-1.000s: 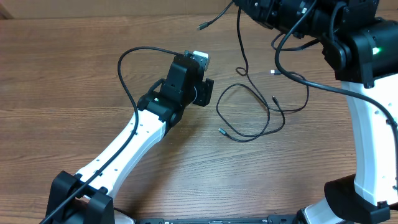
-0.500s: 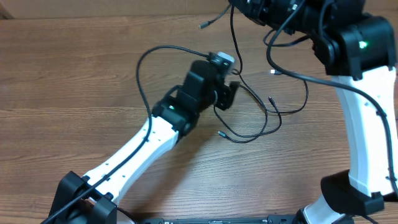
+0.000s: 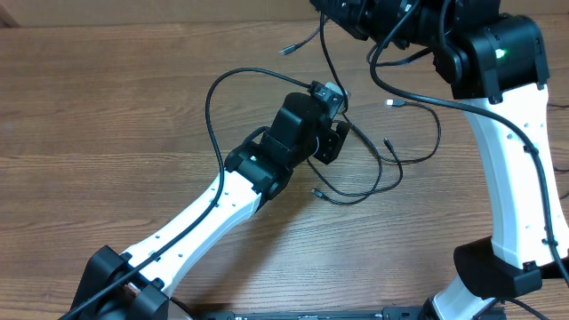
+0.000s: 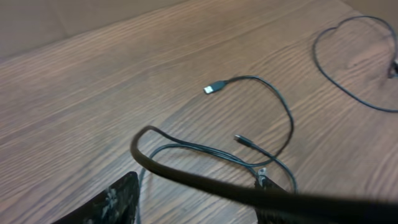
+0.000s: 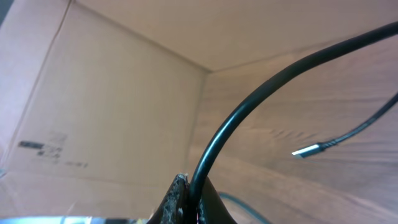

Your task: Untangle cables

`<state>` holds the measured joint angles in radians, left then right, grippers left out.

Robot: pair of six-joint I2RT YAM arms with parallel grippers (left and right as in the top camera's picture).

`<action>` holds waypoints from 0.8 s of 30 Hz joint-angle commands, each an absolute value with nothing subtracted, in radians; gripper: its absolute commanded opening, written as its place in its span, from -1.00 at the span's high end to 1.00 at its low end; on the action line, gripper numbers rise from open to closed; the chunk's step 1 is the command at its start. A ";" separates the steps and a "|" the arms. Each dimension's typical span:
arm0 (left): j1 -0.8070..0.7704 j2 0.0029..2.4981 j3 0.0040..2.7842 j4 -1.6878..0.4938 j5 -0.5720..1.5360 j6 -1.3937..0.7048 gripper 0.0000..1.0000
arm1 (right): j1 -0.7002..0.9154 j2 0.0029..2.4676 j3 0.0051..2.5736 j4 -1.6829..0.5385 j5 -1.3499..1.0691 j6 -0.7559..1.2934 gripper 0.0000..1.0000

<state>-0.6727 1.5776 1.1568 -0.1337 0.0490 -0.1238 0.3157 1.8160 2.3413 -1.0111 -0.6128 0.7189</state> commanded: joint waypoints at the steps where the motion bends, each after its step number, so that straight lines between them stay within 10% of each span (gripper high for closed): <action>1: -0.670 1.582 1.155 -0.129 -0.036 -0.101 -0.20 | 0.321 1.809 2.357 -1.011 -0.720 0.760 0.92; 16: -0.668 1.582 1.155 -0.133 -0.104 -0.073 0.56 | 0.321 1.809 2.357 -1.013 -0.944 0.777 0.92; 24: -0.668 1.567 1.156 -0.276 -0.110 -0.094 0.91 | 0.221 1.809 2.357 -1.059 -0.659 0.722 0.92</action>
